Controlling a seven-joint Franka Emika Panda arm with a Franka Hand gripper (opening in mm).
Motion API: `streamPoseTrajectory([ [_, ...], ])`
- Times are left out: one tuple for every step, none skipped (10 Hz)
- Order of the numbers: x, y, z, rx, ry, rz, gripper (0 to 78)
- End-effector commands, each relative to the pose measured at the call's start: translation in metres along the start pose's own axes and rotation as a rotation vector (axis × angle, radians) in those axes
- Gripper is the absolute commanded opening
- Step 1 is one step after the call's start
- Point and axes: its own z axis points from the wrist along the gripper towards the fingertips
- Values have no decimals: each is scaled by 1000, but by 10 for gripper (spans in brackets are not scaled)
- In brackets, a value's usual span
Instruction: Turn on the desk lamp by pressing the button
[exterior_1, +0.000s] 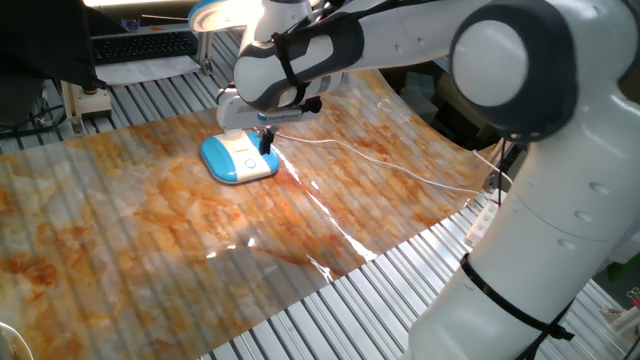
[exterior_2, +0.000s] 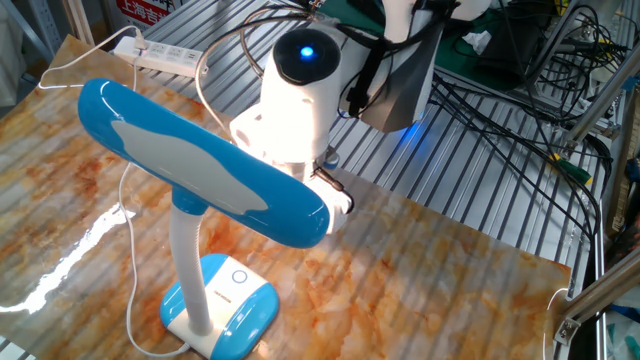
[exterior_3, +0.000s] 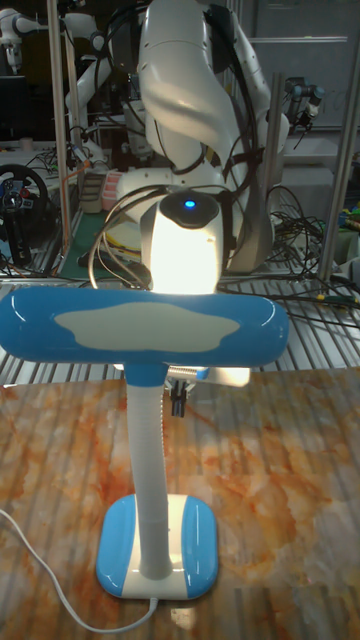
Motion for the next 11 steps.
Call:
streamPoseTrajectory([
  [9, 7, -11, -5, 18, 18, 0],
  [9, 7, -11, -3, 23, 15, 0],
  [7, 7, -9, -3, 25, 15, 0],
  [7, 7, -9, -3, 26, 14, 0],
  [7, 7, -9, -3, 24, 13, 0],
  [7, 7, -9, 6, 18, 10, 0],
  [7, 7, -9, 8, 17, 10, 0],
  [7, 7, -9, 8, 17, 4, 0],
  [7, 7, -9, 8, 18, -1, 0],
  [7, 7, -9, 7, 13, -12, 0],
  [7, 7, -9, 5, 12, -14, 0],
])
